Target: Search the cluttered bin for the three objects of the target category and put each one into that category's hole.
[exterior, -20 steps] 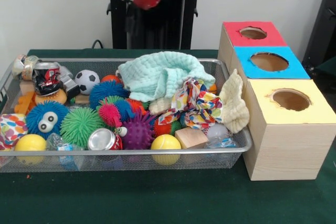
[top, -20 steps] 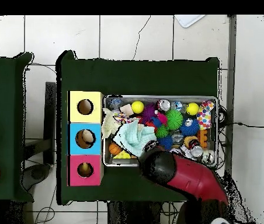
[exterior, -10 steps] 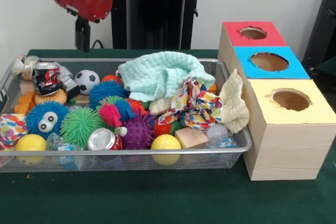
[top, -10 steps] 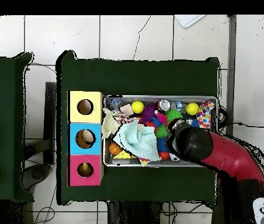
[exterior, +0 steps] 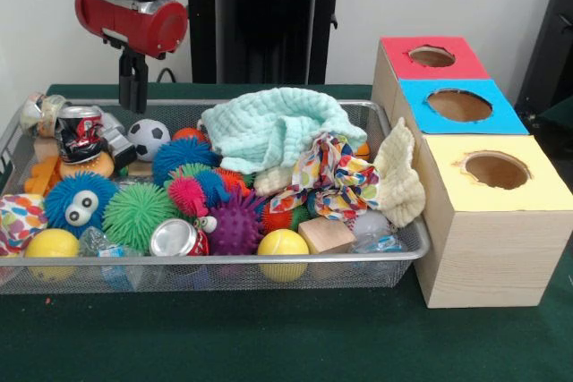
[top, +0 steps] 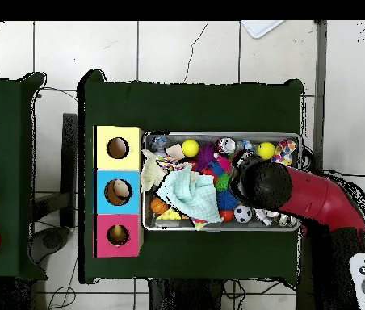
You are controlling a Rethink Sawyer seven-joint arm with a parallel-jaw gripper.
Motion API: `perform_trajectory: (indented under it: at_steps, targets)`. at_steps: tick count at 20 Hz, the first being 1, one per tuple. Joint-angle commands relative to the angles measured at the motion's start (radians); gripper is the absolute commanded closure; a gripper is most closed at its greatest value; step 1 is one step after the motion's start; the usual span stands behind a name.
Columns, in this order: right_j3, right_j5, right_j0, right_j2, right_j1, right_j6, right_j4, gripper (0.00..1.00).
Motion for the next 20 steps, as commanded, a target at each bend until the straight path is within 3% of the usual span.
perform_trajectory:
  at_steps: [1, 7, 13, 20]
  targets:
    - [-0.031, 0.047, -0.025, 0.134, 0.038, -0.208, -0.099, 1.00]
    - [-0.025, 0.040, -0.038, 0.144, 0.048, -0.158, -0.116, 1.00]
    - [0.028, 0.018, -0.032, 0.143, 0.008, -0.140, -0.142, 1.00]
    - [-0.018, 0.061, -0.038, 0.155, 0.024, -0.142, -0.147, 1.00]
